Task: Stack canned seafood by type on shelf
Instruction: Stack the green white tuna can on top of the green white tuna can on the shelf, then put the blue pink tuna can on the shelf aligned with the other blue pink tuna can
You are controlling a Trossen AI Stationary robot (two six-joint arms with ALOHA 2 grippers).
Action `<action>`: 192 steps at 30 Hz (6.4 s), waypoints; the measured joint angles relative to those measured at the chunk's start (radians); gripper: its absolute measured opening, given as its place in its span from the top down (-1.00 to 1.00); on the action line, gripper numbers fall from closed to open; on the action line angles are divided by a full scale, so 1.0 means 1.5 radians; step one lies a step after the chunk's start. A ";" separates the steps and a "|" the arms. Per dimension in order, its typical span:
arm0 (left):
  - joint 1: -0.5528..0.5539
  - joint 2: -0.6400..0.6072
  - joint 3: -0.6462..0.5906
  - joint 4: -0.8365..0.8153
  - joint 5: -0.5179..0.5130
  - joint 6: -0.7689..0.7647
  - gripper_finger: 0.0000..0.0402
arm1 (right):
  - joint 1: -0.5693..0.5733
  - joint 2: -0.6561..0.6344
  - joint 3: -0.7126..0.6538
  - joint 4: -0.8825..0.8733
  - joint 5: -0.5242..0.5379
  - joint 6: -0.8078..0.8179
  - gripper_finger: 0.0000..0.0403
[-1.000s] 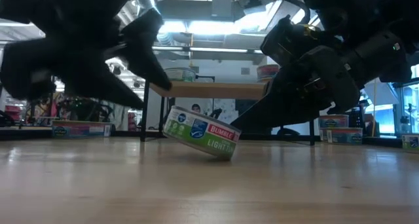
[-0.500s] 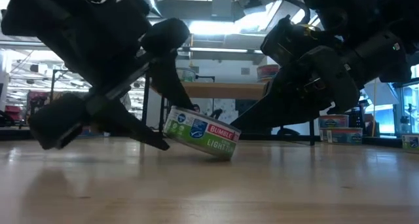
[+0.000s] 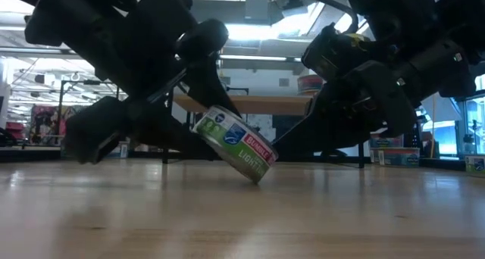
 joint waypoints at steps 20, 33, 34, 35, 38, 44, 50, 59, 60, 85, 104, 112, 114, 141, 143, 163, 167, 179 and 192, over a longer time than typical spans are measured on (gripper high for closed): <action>-0.031 -0.052 -0.002 -0.026 -0.082 -0.132 0.28 | 0.001 -0.039 -0.001 -0.064 0.012 -0.010 0.93; -0.052 -0.254 -0.002 -0.163 -0.252 -0.245 0.27 | 0.001 -0.088 0.000 -0.150 0.035 0.057 0.93; -0.049 -0.268 -0.001 -0.166 -0.262 -0.238 0.26 | 0.001 -0.088 0.000 -0.151 0.035 0.059 0.93; -0.044 -0.280 -0.001 -0.170 -0.270 -0.229 0.26 | 0.001 -0.088 0.000 -0.149 0.035 0.060 0.93; -0.022 -0.308 -0.001 -0.173 -0.292 -0.201 0.30 | 0.000 -0.084 0.000 -0.135 0.035 0.059 0.93; 0.045 -0.337 -0.001 -0.184 -0.363 -0.148 0.31 | 0.000 -0.078 0.000 -0.132 0.040 0.059 0.93; 0.118 -0.337 0.057 -0.255 -0.407 -0.094 0.29 | 0.000 -0.057 0.001 -0.099 0.064 0.059 0.93; 0.206 -0.337 0.216 -0.489 -0.412 -0.180 0.30 | 0.000 -0.038 0.001 -0.099 0.063 0.059 0.93; 0.214 -0.337 0.225 -0.509 -0.405 -0.193 0.28 | 0.000 -0.038 0.001 -0.099 0.063 0.059 0.93; 0.343 -0.221 0.232 -0.564 -0.291 -0.199 0.18 | -0.001 -0.038 0.001 -0.104 0.077 0.056 0.93; 0.352 -0.222 0.233 -0.562 -0.242 -0.205 0.16 | -0.001 -0.038 0.001 -0.105 0.077 0.056 0.93; 0.364 -0.222 0.232 -0.570 -0.202 -0.231 -0.22 | -0.001 -0.038 0.001 -0.105 0.077 0.056 0.93; 0.366 -0.222 0.232 -0.569 -0.203 -0.242 -0.28 | -0.001 -0.038 0.001 -0.105 0.077 0.056 0.93; 0.379 -0.224 0.308 -0.690 -0.150 -0.363 -0.33 | 0.000 -0.038 0.000 -0.106 0.076 0.056 0.93; 0.377 -0.224 0.309 -0.690 -0.151 -0.362 -0.33 | 0.000 -0.038 0.000 -0.106 0.076 0.056 0.93; 0.142 -0.224 0.424 -0.955 -0.106 -0.557 -0.33 | 0.000 -0.038 0.000 -0.105 0.075 0.051 0.93; 0.096 -0.224 0.417 -0.995 0.035 -0.627 -0.33 | 0.000 -0.038 0.000 -0.104 0.075 0.051 0.93; -0.078 -0.224 0.311 -0.999 0.213 -0.914 -0.31 | 0.000 -0.038 0.000 -0.103 0.075 0.051 0.93; -0.235 -0.223 0.180 -0.966 0.384 -1.196 0.05 | 0.000 -0.038 0.000 -0.098 0.075 0.055 0.93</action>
